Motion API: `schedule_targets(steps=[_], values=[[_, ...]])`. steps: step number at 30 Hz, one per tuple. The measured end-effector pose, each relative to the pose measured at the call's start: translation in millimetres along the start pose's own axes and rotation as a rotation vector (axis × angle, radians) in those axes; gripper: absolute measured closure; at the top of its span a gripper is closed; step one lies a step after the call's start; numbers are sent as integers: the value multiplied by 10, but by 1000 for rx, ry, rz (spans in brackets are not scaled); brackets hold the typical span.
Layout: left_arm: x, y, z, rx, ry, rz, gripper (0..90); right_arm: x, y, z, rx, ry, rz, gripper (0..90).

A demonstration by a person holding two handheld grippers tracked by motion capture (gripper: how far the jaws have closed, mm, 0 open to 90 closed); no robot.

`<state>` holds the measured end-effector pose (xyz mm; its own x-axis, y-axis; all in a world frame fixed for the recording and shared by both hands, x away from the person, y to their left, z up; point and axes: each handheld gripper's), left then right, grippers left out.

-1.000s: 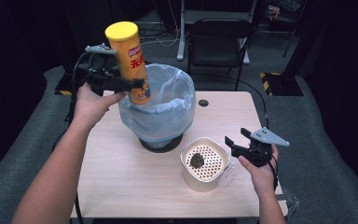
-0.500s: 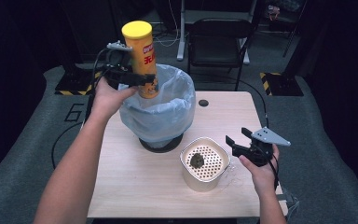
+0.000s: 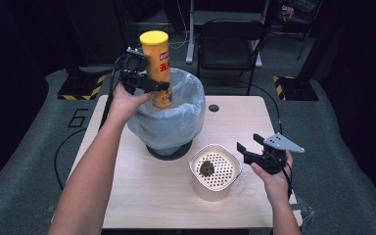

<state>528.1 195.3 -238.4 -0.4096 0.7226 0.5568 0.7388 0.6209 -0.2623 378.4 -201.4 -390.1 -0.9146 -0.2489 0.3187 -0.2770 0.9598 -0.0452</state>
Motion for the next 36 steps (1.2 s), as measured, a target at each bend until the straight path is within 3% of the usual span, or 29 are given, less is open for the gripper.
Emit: schedule_targets(steps=[2, 4, 5, 7, 9, 11, 15, 23, 28, 36], values=[[-26, 16, 11, 21, 22, -20, 217, -9, 3, 8, -5, 4, 0, 278], [1, 61, 36, 48, 24, -26, 123, -24, 7, 16, -7, 9, -3, 278], [31, 77, 51, 61, 23, -23, 114, -29, 7, 21, -3, 12, 0, 278], [98, 85, 92, 49, -16, -47, 112, -42, 10, 28, -2, 15, -4, 278], [188, 131, 142, 63, -33, -17, 112, -41, 12, 30, -1, 16, 1, 278], [242, 148, 177, 71, -25, -25, 114, -40, 10, 30, -3, 17, 1, 278], [368, 125, 231, 61, -47, -5, 134, -34, 30, 23, 3, 15, 1, 278], [628, -34, 369, -25, -38, 7, 157, -22, 38, 14, 3, 14, 5, 278], [809, -100, 571, -31, -51, 72, 160, -25, 34, 21, 10, 14, 3, 278], [982, -144, 973, -53, -65, 96, 197, -23, 27, 28, 3, 18, 7, 278]])
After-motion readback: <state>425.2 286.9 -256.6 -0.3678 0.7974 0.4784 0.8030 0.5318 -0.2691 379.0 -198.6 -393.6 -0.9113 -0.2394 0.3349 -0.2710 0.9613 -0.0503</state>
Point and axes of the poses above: each handheld gripper's, and its own axes: x roughly backward along the jaws, z roughly out of its underside, y roughly to its left, and after that the axes turned 14 degrees about z, right-handed
